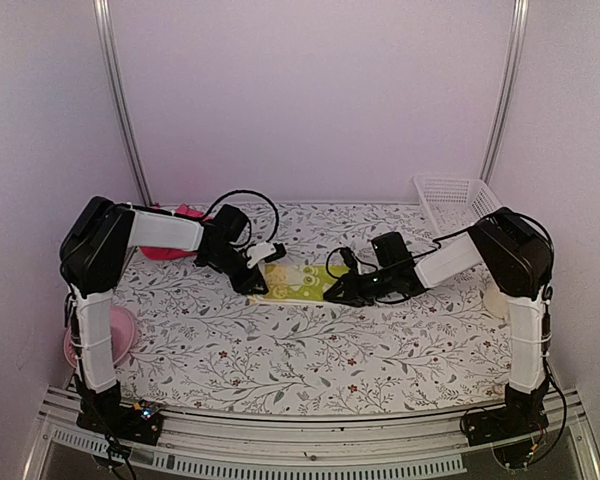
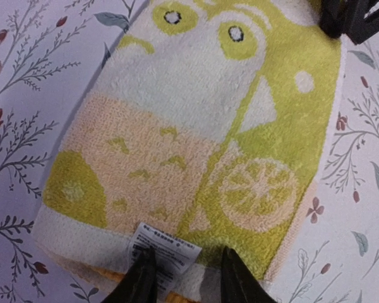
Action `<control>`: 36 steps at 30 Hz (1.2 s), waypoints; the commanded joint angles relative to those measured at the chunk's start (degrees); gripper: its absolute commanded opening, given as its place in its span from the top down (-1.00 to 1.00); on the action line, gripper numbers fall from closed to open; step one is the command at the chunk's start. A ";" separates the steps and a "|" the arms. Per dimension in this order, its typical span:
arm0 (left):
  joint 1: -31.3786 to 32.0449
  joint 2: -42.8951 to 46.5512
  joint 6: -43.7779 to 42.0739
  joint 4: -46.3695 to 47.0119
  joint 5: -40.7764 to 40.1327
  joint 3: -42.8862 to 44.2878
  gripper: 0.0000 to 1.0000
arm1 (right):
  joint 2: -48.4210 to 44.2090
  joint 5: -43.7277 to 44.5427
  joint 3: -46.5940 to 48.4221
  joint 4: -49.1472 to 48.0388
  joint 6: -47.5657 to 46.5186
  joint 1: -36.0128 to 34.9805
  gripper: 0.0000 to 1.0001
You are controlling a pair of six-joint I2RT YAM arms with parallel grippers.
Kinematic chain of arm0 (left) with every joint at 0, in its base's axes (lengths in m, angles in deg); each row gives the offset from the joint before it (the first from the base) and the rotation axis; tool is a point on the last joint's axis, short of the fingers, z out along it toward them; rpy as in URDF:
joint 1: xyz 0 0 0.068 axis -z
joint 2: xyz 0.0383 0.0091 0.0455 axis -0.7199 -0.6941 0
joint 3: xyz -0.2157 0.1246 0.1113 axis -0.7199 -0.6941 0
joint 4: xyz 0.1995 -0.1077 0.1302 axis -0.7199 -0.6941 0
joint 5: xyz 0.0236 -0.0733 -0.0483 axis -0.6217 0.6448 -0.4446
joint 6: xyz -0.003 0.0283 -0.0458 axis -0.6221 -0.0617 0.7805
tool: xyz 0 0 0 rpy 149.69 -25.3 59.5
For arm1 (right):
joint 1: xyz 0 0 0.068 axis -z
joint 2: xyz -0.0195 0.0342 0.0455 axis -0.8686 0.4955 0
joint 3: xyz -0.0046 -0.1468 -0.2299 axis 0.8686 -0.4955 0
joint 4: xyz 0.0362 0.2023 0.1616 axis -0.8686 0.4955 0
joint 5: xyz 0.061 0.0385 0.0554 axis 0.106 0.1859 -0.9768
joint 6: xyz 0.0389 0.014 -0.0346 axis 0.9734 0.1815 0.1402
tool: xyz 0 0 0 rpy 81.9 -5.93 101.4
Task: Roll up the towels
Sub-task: Smooth out the towel at the center of the board.
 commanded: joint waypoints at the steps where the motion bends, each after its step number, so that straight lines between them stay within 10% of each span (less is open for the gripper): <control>1: 0.16 -1.95 -0.09 0.32 -2.93 -0.96 0.23 | 1.22 -2.05 -1.26 -0.81 1.55 0.27 0.53; 10: -0.12 1.64 -0.49 -1.58 -1.74 2.38 -0.72 | -12.16 3.66 2.15 12.71 -4.53 -1.05 0.21; 16: -3.72 9.61 -0.02 -4.62 1.54 5.00 -0.95 | -18.67 21.41 10.84 28.80 -14.13 -3.48 -0.97; 23: -13.04 25.76 -1.25 -3.64 7.93 -4.89 -0.95 | -11.65 43.18 28.09 41.48 -23.10 -5.50 -0.98; 36: -22.86 46.08 -2.49 0.07 5.66 -27.40 -0.95 | 18.64 51.25 58.90 43.35 -41.40 -8.80 -0.98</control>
